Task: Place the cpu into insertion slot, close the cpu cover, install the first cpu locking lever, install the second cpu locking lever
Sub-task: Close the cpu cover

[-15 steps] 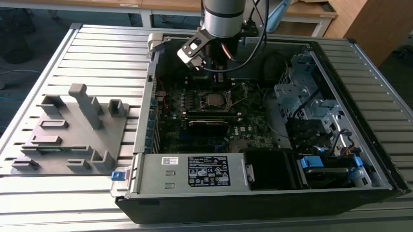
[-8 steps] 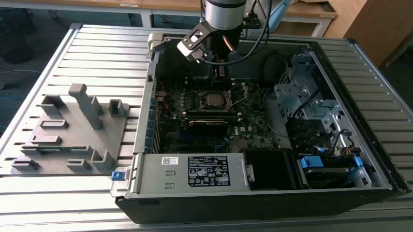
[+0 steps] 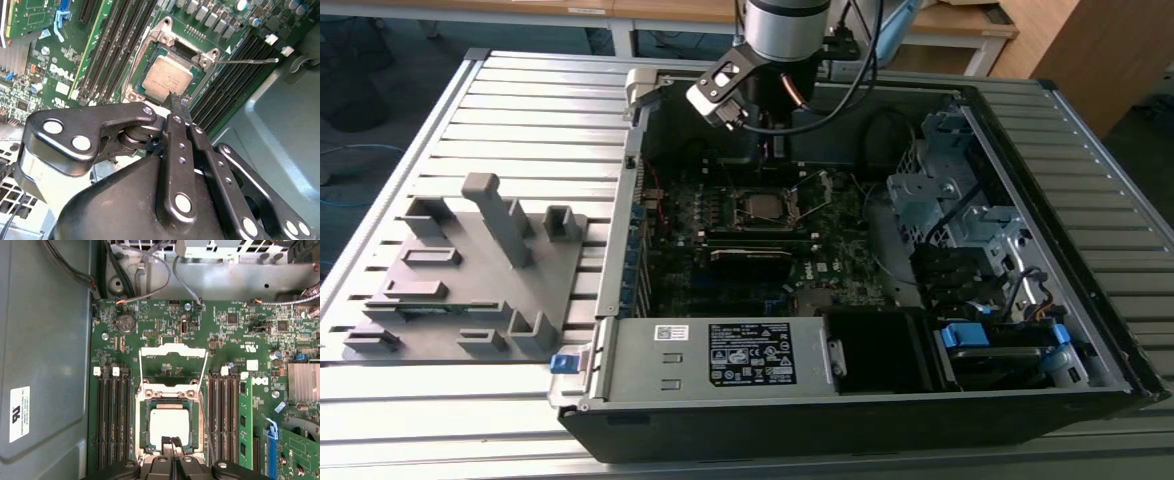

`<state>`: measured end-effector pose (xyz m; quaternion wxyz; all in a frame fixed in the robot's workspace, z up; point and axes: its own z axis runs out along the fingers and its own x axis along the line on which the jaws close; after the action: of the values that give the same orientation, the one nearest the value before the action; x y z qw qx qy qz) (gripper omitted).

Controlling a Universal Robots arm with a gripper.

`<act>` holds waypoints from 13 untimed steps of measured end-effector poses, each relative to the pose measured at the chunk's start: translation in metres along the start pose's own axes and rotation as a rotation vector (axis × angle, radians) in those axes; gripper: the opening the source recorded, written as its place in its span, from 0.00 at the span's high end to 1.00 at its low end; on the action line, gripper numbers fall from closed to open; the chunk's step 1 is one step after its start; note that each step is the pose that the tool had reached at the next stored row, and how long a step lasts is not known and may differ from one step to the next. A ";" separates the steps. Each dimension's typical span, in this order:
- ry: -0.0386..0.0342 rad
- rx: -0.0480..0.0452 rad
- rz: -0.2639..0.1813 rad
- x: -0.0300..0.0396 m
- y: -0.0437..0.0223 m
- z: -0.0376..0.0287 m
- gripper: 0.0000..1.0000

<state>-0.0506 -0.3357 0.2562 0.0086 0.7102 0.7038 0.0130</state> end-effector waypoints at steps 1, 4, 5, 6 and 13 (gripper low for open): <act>0.0000 0.0005 0.000 0.0000 -0.0001 0.0000 0.90; 0.0001 0.0022 0.000 -0.0001 -0.0001 0.0000 0.90; 0.0001 0.0027 0.000 0.0000 0.0000 0.0000 0.90; 0.0001 0.0030 0.000 0.0000 -0.0001 0.0000 0.90; 0.0001 0.0030 0.000 0.0000 0.0000 -0.0019 0.90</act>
<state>-0.0506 -0.3357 0.2581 0.0075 0.7103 0.7038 0.0119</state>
